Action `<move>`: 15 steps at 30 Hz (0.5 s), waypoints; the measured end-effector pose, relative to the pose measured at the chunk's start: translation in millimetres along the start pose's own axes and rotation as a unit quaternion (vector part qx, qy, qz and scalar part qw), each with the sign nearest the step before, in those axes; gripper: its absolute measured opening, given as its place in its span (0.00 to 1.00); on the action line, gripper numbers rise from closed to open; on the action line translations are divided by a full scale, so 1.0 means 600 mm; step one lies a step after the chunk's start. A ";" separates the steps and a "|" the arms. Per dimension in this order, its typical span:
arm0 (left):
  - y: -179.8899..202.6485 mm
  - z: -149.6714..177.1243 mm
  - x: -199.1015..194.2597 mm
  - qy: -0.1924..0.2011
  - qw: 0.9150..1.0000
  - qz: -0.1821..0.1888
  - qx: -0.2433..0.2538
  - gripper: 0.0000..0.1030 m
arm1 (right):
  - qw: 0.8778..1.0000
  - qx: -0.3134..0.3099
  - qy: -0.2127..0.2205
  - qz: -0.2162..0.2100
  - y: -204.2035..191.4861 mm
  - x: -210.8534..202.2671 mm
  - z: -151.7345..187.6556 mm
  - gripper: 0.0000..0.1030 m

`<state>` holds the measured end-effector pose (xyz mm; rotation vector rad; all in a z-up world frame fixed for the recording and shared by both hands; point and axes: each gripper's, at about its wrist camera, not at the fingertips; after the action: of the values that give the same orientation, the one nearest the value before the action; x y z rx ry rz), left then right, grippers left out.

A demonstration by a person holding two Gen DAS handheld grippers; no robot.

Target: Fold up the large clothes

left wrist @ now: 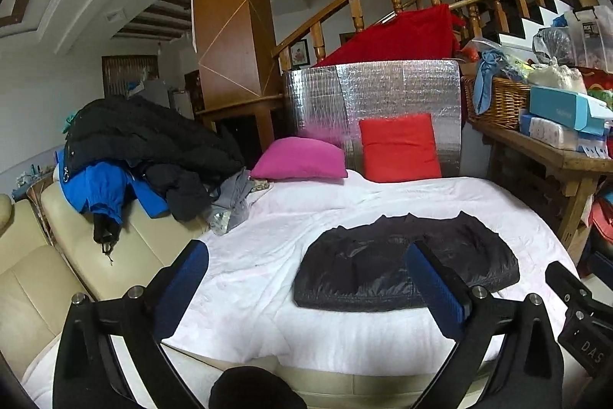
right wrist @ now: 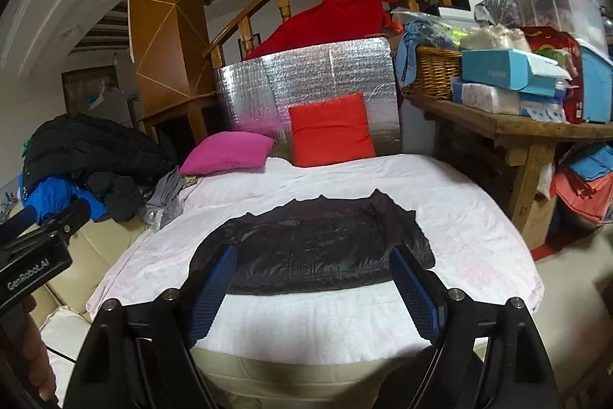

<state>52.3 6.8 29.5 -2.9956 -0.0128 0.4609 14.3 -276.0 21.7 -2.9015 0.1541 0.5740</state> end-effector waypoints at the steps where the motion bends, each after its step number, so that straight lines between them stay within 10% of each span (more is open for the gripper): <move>1: -0.001 0.000 -0.003 -0.001 1.000 0.000 -0.002 1.00 | 1.000 0.000 0.003 0.001 0.000 -0.004 -0.001 0.82; 15: -0.010 -0.001 -0.018 0.011 1.000 -0.002 -0.008 1.00 | 1.000 0.003 0.008 0.006 -0.001 -0.013 -0.004 0.82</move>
<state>42.3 12.2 33.7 -3.0154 -0.0222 0.4302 7.9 -275.6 26.9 -2.9027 0.1764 0.5506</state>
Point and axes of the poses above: each gripper's, at about its wrist camera, not at the fingertips, and x roughly the way its jaws point, y to its right, z to its underside, and after that the axes turned 1 degree about -x, right-handed
